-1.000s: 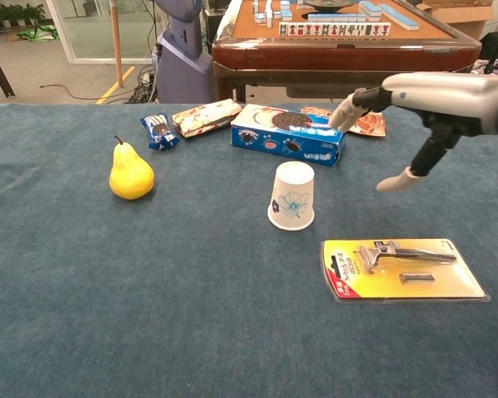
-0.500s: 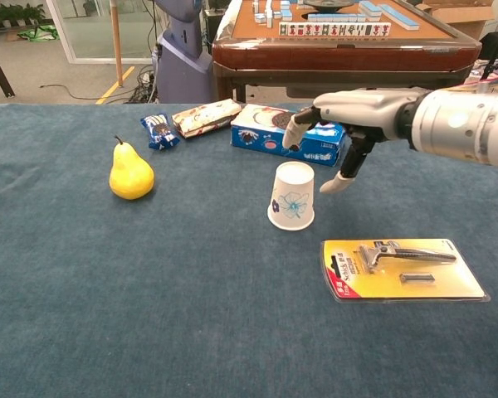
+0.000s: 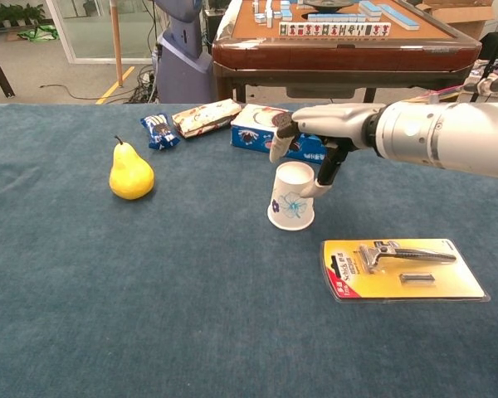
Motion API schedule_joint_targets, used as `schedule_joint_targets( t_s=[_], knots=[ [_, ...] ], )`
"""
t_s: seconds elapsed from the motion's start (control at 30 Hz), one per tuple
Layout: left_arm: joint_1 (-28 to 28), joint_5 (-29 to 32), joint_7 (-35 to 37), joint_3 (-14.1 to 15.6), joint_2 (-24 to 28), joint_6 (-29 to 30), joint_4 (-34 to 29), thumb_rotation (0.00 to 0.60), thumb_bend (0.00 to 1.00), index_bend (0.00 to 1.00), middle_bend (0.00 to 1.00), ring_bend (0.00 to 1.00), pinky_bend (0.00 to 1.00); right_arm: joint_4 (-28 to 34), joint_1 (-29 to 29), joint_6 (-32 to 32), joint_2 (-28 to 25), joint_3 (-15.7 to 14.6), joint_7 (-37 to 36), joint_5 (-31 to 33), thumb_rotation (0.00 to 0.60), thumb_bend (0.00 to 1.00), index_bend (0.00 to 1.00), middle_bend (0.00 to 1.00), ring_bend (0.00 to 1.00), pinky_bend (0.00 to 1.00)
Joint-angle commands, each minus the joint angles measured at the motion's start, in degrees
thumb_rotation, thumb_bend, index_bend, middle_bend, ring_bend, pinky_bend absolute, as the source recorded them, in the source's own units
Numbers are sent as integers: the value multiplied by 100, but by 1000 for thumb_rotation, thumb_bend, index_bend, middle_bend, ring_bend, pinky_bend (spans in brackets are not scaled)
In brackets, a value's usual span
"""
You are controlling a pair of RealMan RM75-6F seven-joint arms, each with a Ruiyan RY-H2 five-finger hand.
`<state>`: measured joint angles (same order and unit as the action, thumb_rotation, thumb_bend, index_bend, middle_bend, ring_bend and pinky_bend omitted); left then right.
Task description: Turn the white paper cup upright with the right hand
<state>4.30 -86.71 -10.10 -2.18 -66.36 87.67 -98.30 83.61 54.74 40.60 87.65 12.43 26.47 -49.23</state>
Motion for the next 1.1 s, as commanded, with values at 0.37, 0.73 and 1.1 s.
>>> schedule_joint_targets(
  t_s=[0.37, 0.73, 1.1],
  knots=[
    [-13, 43, 38, -6, -22, -20, 64, 600, 146, 246, 126, 163, 132, -311, 237, 78, 123, -147, -58, 308, 600, 305, 418, 267, 119, 132],
    [8, 37, 21, -12, -31, -57, 68, 600, 146, 246, 126, 163, 131, 418, 334, 525, -731, -536, 857, 172, 600, 328, 484, 309, 119, 132],
    [17, 33, 15, -13, -56, -68, 91, 600, 146, 246, 126, 163, 131, 765, 990, 1381, -921, -1440, 3855, 1301, 600, 354, 484, 309, 118, 43]
  ],
)
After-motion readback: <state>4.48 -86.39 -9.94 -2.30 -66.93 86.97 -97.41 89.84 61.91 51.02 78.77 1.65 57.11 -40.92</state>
